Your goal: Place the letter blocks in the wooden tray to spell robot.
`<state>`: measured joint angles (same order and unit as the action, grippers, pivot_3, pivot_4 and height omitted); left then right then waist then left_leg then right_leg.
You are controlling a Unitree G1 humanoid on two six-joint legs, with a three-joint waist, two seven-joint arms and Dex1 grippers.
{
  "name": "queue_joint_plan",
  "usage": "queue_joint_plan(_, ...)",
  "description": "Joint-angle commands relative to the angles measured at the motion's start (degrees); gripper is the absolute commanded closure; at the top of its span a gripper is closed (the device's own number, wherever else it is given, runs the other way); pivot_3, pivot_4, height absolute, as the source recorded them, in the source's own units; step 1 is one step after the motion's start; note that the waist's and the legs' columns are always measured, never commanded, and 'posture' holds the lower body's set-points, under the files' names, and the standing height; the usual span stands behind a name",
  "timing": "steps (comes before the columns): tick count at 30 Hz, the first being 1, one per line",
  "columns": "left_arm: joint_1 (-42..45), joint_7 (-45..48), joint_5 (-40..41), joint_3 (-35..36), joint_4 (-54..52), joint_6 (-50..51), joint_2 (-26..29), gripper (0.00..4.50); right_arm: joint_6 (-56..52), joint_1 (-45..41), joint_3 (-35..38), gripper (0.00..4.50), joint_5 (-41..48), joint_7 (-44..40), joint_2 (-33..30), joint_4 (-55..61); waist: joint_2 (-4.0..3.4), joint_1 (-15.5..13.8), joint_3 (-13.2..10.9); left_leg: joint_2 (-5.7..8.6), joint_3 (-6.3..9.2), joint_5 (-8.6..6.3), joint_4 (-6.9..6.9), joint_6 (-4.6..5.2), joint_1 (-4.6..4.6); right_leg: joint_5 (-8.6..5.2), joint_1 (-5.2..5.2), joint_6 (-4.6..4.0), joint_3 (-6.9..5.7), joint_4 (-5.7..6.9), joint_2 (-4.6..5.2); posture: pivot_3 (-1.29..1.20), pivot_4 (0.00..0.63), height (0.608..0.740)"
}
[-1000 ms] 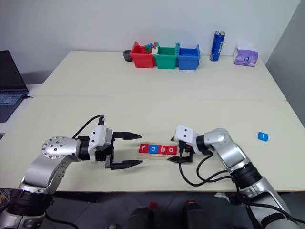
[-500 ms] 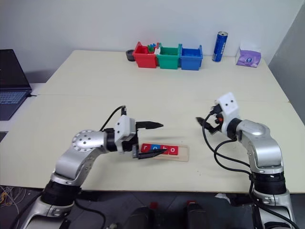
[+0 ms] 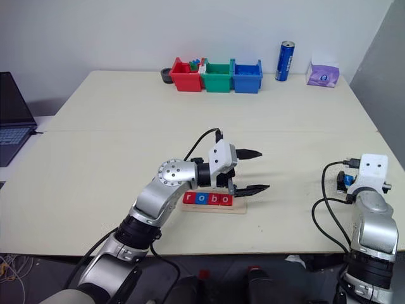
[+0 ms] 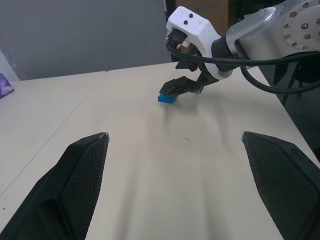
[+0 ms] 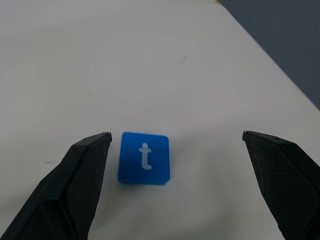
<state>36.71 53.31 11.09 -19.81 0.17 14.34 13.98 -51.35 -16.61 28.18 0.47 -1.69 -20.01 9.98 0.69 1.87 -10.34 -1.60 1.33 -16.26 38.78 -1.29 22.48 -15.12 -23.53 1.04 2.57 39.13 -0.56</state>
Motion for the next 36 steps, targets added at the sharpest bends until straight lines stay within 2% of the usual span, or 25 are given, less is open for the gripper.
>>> queue_joint_plan(1, 0.2, 0.7, 0.1, 0.5, -1.1, -1.3, 0.5, 0.0, -0.2, -1.4, 1.6, 0.04, 1.7, 1.1, 0.2, 1.3, 0.0, 0.0, 0.0, 0.01, -0.01, 0.0, 0.0, 0.0, 0.0, 0.0, 0.0, 0.0, 0.0, -0.01, 0.01, 0.0, 0.15, 0.74)
queue_joint_plan(14, -0.8, 0.0, 0.4, 1.0, -2.8, -0.3, 1.7, 0.0, 0.7, -3.8, 1.7, 0.04, 4.8, 2.7, 0.9, -3.2, -0.01, -0.1, 0.0, 0.04, -0.04, 0.0, 0.01, 0.0, 0.02, 0.0, 0.0, 0.01, -0.01, -0.05, 0.04, 0.0, 0.15, 0.74)
queue_joint_plan(26, -1.2, 1.8, 2.5, 1.2, -4.8, 1.8, 3.0, 0.0, 2.3, -3.3, 1.1, 0.04, 8.4, 0.1, 0.0, -9.4, -0.01, 0.0, 0.0, 0.03, -0.05, 0.0, 0.01, 0.0, -0.03, 0.0, 0.04, 0.01, -0.01, -0.05, 0.03, 0.0, 0.15, 0.74)
queue_joint_plan(30, -0.9, 2.0, 2.5, 1.3, -4.5, 1.6, 3.2, 0.0, 2.0, -2.9, 1.1, 0.93, 9.1, 0.9, 0.7, -8.2, -0.01, -0.1, 0.0, 0.03, -0.05, 0.0, 0.01, 0.0, -0.06, 0.0, 0.06, 0.01, -0.01, -0.05, 0.03, 0.0, 0.15, 0.74)
queue_joint_plan(36, -0.4, 2.2, 2.5, 1.2, -3.9, 1.3, 3.0, 0.0, 1.8, -2.2, 0.6, 3.05, 9.7, 1.2, 1.0, -7.4, -0.01, -0.2, 0.0, 0.04, -0.04, 0.0, 0.02, 0.0, -0.02, 0.0, 0.07, 0.01, -0.01, -0.08, 0.05, 0.0, 0.15, 0.74)
